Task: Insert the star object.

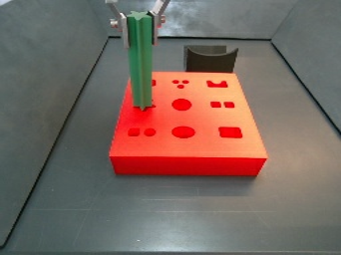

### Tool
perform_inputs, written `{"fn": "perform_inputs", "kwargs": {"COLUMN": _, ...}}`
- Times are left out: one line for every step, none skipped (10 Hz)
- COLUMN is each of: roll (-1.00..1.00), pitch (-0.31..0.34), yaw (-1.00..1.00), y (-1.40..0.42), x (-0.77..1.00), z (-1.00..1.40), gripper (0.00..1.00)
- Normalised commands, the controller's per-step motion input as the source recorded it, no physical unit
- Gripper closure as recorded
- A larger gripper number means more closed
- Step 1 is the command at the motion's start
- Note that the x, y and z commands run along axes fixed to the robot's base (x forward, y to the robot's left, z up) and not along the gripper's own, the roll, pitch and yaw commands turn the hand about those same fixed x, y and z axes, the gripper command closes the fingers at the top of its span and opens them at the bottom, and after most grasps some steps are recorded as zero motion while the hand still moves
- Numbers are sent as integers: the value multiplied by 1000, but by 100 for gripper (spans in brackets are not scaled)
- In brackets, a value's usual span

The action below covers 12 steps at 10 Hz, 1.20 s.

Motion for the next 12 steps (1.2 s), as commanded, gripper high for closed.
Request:
{"fn": "perform_inputs", "kwargs": {"roll": 17, "pitch": -3, "yaw": 0, "y": -97, "x": 60, "z": -126, "gripper": 100}}
{"fn": "perform_inputs", "kwargs": {"roll": 29, "pitch": -9, "yaw": 0, "y": -60, "x": 54, "z": -157, "gripper": 100}}
{"fn": "perform_inputs", "kwargs": {"roll": 3, "pitch": -10, "yaw": 0, "y": -51, "x": 80, "z": -140, "gripper": 100}}
{"fn": "perform_inputs", "kwargs": {"roll": 0, "pitch": -3, "yaw": 0, "y": -123, "x": 220, "z": -86, "gripper": 100}}
{"fn": "perform_inputs", "kwargs": {"roll": 0, "pitch": -7, "yaw": -3, "y": -63, "x": 280, "z": -126, "gripper": 100}}
{"fn": "perform_inputs", "kwargs": {"roll": 0, "pitch": -1, "yaw": 0, "y": -26, "x": 320, "z": -120, "gripper": 100}}
{"fn": "perform_inputs", "kwargs": {"roll": 0, "pitch": 0, "yaw": 0, "y": 0, "x": 123, "z": -146, "gripper": 100}}
{"fn": "perform_inputs", "kwargs": {"roll": 31, "pitch": 0, "yaw": 0, "y": 0, "x": 0, "z": -126, "gripper": 100}}
{"fn": "perform_inputs", "kwargs": {"roll": 249, "pitch": 0, "yaw": 0, "y": 0, "x": 26, "z": -103, "gripper": 100}}
{"fn": "perform_inputs", "kwargs": {"roll": 431, "pitch": 61, "yaw": 0, "y": -111, "x": 131, "z": -111, "gripper": 100}}
{"fn": "perform_inputs", "kwargs": {"roll": 76, "pitch": 0, "yaw": 0, "y": -14, "x": 166, "z": -357, "gripper": 100}}
{"fn": "perform_inputs", "kwargs": {"roll": -36, "pitch": -43, "yaw": -74, "y": 0, "x": 0, "z": -591, "gripper": 100}}
